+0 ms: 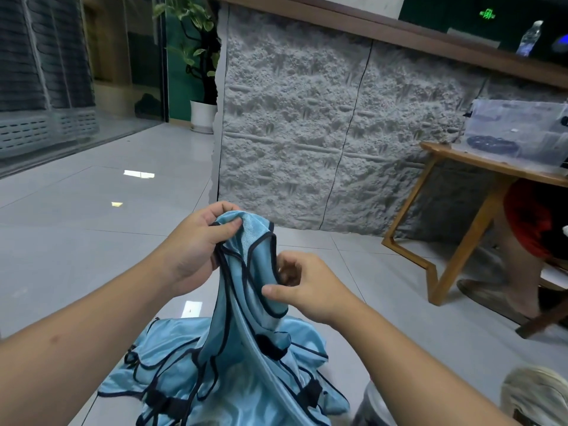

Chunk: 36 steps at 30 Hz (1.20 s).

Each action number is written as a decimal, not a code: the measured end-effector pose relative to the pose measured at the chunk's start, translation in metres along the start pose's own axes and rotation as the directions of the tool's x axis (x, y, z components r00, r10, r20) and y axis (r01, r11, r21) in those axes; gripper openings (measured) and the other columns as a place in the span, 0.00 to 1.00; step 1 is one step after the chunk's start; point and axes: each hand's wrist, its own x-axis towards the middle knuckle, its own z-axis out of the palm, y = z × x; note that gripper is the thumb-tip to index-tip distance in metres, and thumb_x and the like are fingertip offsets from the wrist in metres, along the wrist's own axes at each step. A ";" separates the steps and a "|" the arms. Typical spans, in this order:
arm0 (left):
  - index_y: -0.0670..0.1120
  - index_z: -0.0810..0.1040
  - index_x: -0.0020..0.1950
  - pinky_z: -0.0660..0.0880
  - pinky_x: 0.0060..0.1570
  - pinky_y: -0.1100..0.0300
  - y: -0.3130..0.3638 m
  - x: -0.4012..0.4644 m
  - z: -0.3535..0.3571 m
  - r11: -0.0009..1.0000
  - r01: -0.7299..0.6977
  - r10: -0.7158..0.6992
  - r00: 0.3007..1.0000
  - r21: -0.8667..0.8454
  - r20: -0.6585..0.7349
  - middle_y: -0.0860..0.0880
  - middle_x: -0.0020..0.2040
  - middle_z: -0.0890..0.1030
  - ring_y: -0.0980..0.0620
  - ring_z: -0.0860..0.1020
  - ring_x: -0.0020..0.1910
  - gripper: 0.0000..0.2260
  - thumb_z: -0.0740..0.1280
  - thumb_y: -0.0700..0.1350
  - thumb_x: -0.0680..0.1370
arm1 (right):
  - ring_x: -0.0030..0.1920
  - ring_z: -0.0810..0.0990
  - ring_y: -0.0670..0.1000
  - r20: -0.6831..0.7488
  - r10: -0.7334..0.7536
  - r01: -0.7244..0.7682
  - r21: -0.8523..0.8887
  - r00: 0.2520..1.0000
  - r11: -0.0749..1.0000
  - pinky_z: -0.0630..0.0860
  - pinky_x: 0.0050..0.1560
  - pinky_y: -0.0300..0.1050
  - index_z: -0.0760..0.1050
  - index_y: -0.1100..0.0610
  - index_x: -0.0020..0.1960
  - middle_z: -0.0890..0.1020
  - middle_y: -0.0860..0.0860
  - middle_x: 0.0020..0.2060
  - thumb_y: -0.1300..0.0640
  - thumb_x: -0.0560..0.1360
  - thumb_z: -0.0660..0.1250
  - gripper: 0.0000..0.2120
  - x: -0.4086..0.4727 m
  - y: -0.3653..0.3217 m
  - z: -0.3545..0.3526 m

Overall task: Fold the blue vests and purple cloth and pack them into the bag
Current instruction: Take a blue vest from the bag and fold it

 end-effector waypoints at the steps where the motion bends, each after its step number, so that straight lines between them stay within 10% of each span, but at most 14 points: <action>1: 0.46 0.78 0.50 0.73 0.44 0.55 0.001 0.001 -0.001 1.000 -0.005 0.005 1.000 -0.009 -0.003 0.46 0.43 0.82 0.50 0.79 0.39 0.02 0.67 0.42 0.78 | 0.39 0.78 0.51 0.044 0.015 -0.011 -0.076 0.999 0.997 0.79 0.45 0.55 0.79 0.56 0.46 0.83 0.59 0.40 0.50 0.67 0.77 0.14 0.000 0.002 0.001; 6: 0.47 0.77 0.47 0.73 0.40 0.57 0.007 0.002 -0.007 1.000 -0.021 0.021 1.000 0.000 -0.004 0.48 0.41 0.81 0.52 0.78 0.37 0.08 0.63 0.37 0.83 | 0.40 0.79 0.56 0.173 0.051 0.029 -0.430 0.984 0.902 0.80 0.46 0.58 0.77 0.53 0.41 0.82 0.53 0.38 0.57 0.68 0.70 0.03 -0.005 0.016 0.004; 12: 0.47 0.77 0.48 0.76 0.36 0.62 0.002 0.003 -0.006 0.998 -0.012 0.014 0.999 0.055 -0.033 0.50 0.38 0.82 0.54 0.79 0.35 0.09 0.62 0.36 0.83 | 0.51 0.69 0.54 0.081 -0.012 0.069 -0.743 0.997 0.666 0.67 0.49 0.46 0.74 0.54 0.39 0.66 0.49 0.50 0.42 0.71 0.76 0.18 -0.003 0.021 0.003; 15: 0.47 0.77 0.48 0.75 0.36 0.61 0.003 0.003 -0.004 0.999 -0.023 0.025 0.998 0.031 -0.049 0.50 0.39 0.82 0.54 0.79 0.35 0.08 0.63 0.38 0.83 | 0.56 0.66 0.54 -0.025 -0.178 0.101 -0.741 0.984 0.664 0.63 0.53 0.45 0.81 0.53 0.43 0.64 0.49 0.54 0.41 0.72 0.76 0.15 -0.004 0.031 0.005; 21: 0.47 0.78 0.49 0.76 0.40 0.58 0.006 0.006 -0.004 0.999 -0.026 0.028 0.999 0.027 -0.042 0.48 0.42 0.82 0.52 0.80 0.38 0.07 0.63 0.38 0.84 | 0.72 0.66 0.52 0.163 0.146 -0.017 -0.606 0.976 0.795 0.69 0.73 0.51 0.82 0.57 0.63 0.59 0.45 0.75 0.37 0.68 0.79 0.32 -0.005 0.056 0.015; 27: 0.48 0.78 0.47 0.73 0.37 0.59 -0.001 0.006 -0.006 0.996 -0.012 0.017 0.998 0.088 -0.055 0.49 0.39 0.81 0.52 0.78 0.35 0.10 0.63 0.36 0.84 | 0.48 0.81 0.58 0.200 0.267 -0.037 -0.735 0.943 0.677 0.80 0.49 0.51 0.78 0.58 0.54 0.81 0.53 0.50 0.48 0.77 0.74 0.14 -0.001 0.049 0.021; 36: 0.57 0.79 0.40 0.70 0.32 0.58 0.012 0.024 -0.023 0.929 -0.109 0.193 0.958 0.355 -0.212 0.50 0.38 0.80 0.52 0.75 0.35 0.18 0.63 0.40 0.85 | 0.33 0.73 0.51 0.038 0.241 -0.184 -0.536 0.970 0.824 0.69 0.35 0.45 0.73 0.55 0.34 0.75 0.49 0.31 0.60 0.70 0.71 0.09 0.007 0.002 -0.049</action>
